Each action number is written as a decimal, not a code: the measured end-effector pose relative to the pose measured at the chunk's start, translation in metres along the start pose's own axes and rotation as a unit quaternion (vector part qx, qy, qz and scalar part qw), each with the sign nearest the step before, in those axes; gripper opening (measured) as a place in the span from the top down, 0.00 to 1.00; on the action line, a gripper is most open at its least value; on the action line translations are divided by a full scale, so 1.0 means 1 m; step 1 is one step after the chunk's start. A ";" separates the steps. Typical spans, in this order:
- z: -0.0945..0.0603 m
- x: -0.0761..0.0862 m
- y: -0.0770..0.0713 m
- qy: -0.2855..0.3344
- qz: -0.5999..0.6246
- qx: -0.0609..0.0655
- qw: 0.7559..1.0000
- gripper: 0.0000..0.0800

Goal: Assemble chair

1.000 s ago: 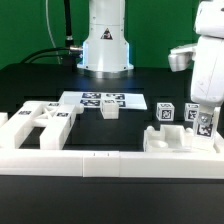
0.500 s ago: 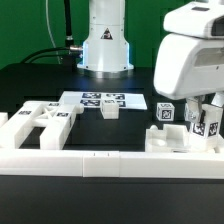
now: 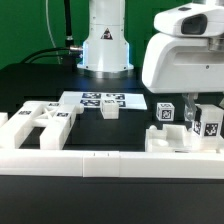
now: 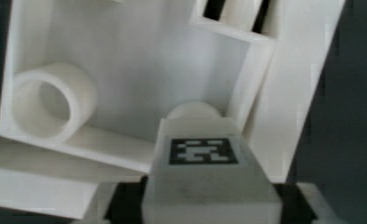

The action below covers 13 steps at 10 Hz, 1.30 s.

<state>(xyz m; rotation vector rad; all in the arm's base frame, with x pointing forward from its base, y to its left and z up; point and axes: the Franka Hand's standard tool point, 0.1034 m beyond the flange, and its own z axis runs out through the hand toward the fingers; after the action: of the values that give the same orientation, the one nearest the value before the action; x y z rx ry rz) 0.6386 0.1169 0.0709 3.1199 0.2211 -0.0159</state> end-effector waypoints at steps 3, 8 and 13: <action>0.000 0.001 -0.001 0.000 0.131 0.011 0.991 0.64; 0.000 0.000 0.019 0.001 0.334 0.006 0.943 0.64; 0.000 0.000 0.026 0.006 0.392 -0.008 0.920 0.32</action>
Offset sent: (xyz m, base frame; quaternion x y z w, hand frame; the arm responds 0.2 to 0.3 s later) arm -0.0135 0.0104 -0.0069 0.0553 -0.0208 0.3128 0.9480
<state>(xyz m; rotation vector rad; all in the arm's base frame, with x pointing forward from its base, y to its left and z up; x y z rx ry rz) 0.6421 0.0914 0.0715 2.9393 -1.0145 0.0135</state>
